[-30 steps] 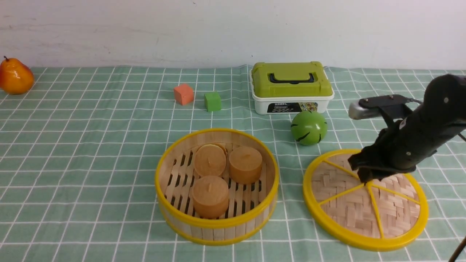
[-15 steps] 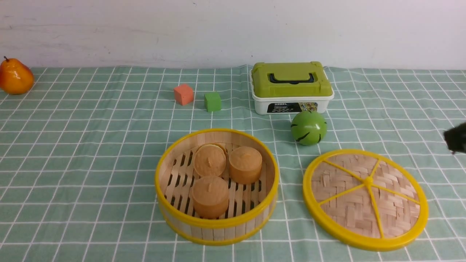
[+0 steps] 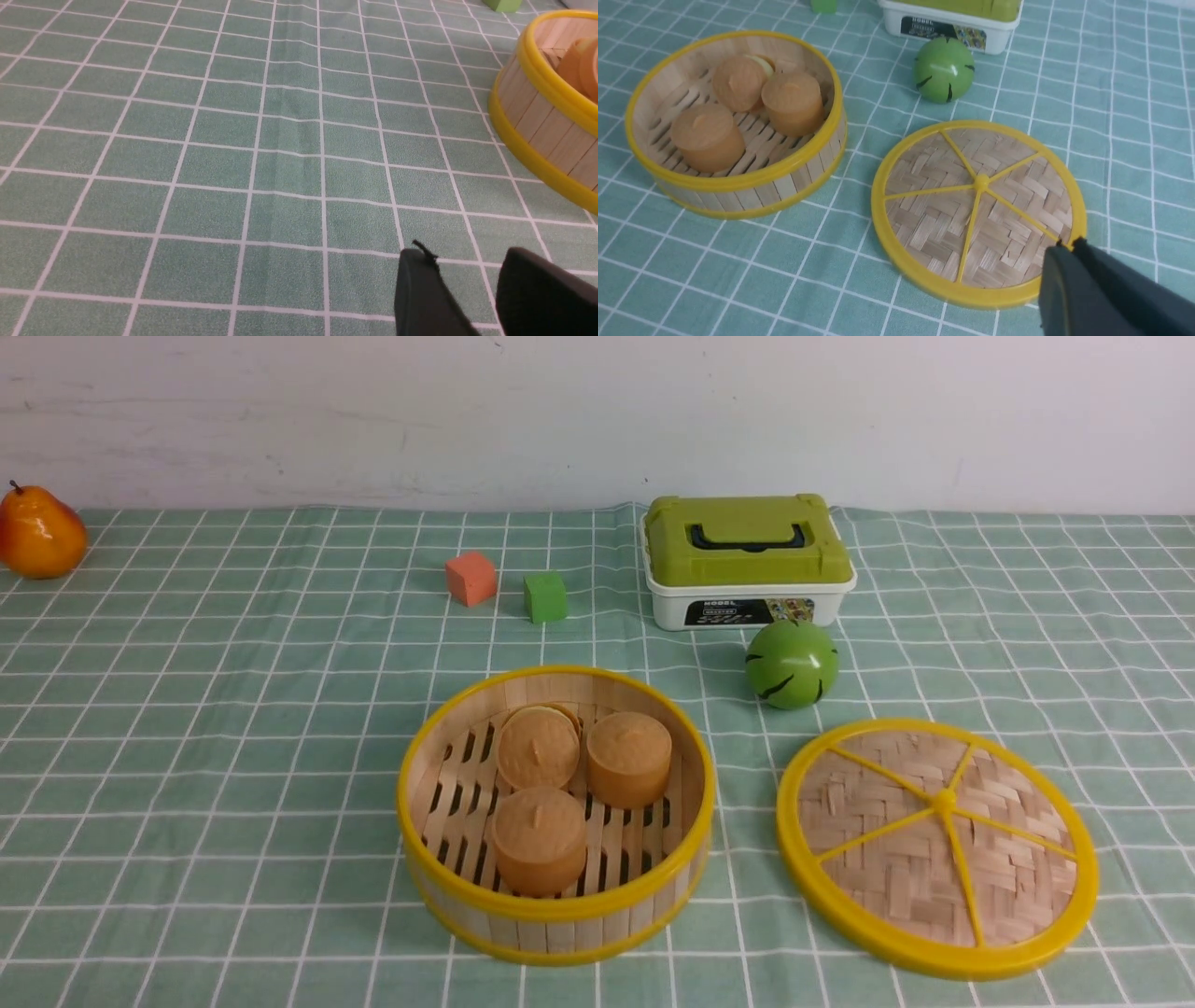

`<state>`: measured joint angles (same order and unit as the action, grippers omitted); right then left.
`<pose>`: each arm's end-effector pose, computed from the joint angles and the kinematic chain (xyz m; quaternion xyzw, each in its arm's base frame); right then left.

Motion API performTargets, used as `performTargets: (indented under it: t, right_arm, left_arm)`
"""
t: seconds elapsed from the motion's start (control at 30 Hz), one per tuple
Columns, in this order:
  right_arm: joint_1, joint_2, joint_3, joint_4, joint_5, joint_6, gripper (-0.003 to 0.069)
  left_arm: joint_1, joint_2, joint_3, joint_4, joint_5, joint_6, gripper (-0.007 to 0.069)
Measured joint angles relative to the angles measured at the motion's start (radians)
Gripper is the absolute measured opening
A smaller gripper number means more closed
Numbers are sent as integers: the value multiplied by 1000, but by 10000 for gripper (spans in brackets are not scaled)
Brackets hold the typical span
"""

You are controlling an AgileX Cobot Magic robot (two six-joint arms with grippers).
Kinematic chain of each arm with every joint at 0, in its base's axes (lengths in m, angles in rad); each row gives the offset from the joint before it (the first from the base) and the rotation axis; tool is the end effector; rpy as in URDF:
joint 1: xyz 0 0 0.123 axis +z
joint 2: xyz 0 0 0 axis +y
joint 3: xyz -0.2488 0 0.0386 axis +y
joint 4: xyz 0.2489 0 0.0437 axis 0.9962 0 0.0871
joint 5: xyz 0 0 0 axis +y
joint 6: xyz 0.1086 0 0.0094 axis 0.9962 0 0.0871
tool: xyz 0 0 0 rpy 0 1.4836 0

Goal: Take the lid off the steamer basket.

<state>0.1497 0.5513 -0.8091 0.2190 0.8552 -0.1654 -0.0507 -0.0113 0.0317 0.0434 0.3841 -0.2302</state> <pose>0.1281 0.0374 0.3405 -0.1147 0.8500 0.1035 0.5036 0.1040 -0.0035 0.1633 -0.0611 0.8075 -0.0639 0.5832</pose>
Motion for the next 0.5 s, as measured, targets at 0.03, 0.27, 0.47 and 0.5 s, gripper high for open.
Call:
performTargets:
  t: [0.03,0.27,0.47,0.5]
  right_arm:
    - [0,-2,0,8,11,0,-21]
    - [0,-3,0,18,57,0,-16]
    - [0,-3,2,21,66,0,-9]
    - [0,-4,11,28,56,0,-8]
  left_arm:
    - [0,0,0,0,0,0,239]
    - [0,0,0,0,0,0,239]
    - [0,0,0,0,0,0,239]
    - [0,0,0,0,0,0,239]
